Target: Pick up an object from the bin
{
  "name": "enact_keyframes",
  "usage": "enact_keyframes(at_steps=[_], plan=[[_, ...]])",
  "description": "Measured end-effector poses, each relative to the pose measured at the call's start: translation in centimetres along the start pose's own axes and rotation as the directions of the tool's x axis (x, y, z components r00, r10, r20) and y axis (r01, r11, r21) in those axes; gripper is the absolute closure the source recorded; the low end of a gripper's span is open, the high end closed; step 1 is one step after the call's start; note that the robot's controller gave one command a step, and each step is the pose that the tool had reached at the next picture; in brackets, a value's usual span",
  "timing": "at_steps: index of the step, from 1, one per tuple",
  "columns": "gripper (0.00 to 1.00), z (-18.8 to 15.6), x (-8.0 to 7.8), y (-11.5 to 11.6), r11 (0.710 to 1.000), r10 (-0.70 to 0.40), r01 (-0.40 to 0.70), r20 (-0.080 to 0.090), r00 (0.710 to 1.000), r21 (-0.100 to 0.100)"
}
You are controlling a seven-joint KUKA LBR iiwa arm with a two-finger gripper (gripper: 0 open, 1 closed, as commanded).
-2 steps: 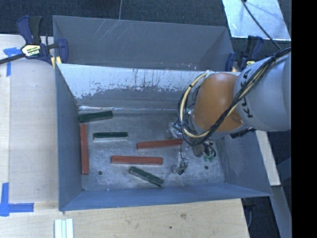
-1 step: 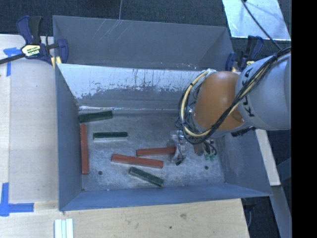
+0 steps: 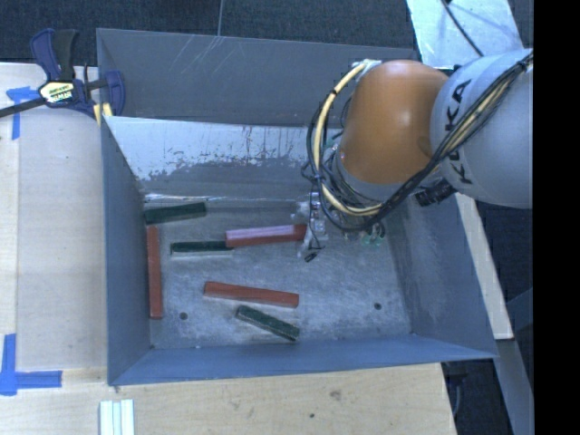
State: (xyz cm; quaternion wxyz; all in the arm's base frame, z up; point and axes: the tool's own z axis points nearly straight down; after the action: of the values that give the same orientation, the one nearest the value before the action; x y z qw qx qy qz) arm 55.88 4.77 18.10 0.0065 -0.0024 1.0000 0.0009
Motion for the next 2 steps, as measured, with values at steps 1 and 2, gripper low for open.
enact_keyframes(at_steps=[1, 2], plan=[[1.0, 2.6, 2.5, 8.2, 0.986, -0.17, 0.169, -0.013, 0.985, -0.003], [1.0, 0.2, 1.3, 9.5, 0.986, -0.165, 0.165, -0.006, 0.986, -0.001]])
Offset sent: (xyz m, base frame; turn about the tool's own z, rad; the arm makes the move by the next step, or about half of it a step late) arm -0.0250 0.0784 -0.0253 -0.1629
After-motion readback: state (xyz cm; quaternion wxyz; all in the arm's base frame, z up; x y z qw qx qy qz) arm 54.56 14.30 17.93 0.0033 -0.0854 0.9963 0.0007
